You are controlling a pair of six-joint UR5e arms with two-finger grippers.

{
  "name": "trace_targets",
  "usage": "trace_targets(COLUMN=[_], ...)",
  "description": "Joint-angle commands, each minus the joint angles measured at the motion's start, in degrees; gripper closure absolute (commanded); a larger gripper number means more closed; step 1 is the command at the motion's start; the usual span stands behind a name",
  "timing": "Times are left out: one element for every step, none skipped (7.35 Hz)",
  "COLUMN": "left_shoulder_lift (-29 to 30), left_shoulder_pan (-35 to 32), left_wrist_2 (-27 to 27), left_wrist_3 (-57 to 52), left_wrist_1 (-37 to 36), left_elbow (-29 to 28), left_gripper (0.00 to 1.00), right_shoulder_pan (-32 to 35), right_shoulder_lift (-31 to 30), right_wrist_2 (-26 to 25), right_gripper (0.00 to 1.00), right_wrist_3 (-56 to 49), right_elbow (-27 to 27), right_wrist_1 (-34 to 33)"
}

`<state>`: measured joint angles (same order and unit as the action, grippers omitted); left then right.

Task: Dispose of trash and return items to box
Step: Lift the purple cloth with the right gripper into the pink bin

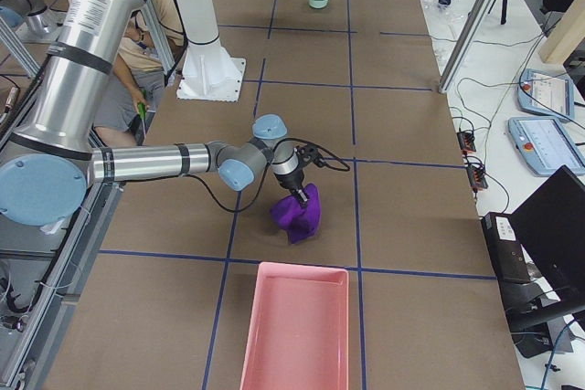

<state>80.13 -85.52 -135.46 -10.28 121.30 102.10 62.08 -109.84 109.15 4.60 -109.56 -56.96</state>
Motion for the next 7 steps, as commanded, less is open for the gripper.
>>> trace_targets(left_shoulder_lift=[0.03,0.03,0.29,0.38,0.38,0.38,0.64], left_shoulder_pan=[0.00,0.00,0.00,0.00,0.00,0.00,0.17], left_wrist_2=[0.02,0.02,0.02,0.02,0.02,0.02,0.20], left_wrist_3=[0.08,0.08,0.08,0.08,0.08,0.17,5.82], left_wrist_1=[-0.01,-0.01,-0.01,-0.01,-0.01,-0.09,0.08], left_elbow=[0.11,0.20,0.20,0.20,0.29,0.29,1.42], left_gripper=[0.00,0.00,0.00,0.00,0.00,0.00,0.00], right_shoulder_pan=[23.44,29.53,34.99,35.65,35.66,35.66,35.48], right_shoulder_lift=[4.77,8.55,11.28,11.92,12.27,11.67,11.40], right_wrist_2=[8.69,8.36,8.53,8.53,10.36,16.91,23.67], right_gripper=[1.00,1.00,1.00,0.58,0.01,0.00,0.00], right_wrist_3=[-31.97,-44.55,-52.51,-52.33,-48.59,-38.45,-22.60], right_elbow=[0.31,1.71,7.73,11.01,12.26,11.57,10.00], right_wrist_1=[-17.47,-26.53,-27.58,-27.50,-27.50,-27.50,-26.46])
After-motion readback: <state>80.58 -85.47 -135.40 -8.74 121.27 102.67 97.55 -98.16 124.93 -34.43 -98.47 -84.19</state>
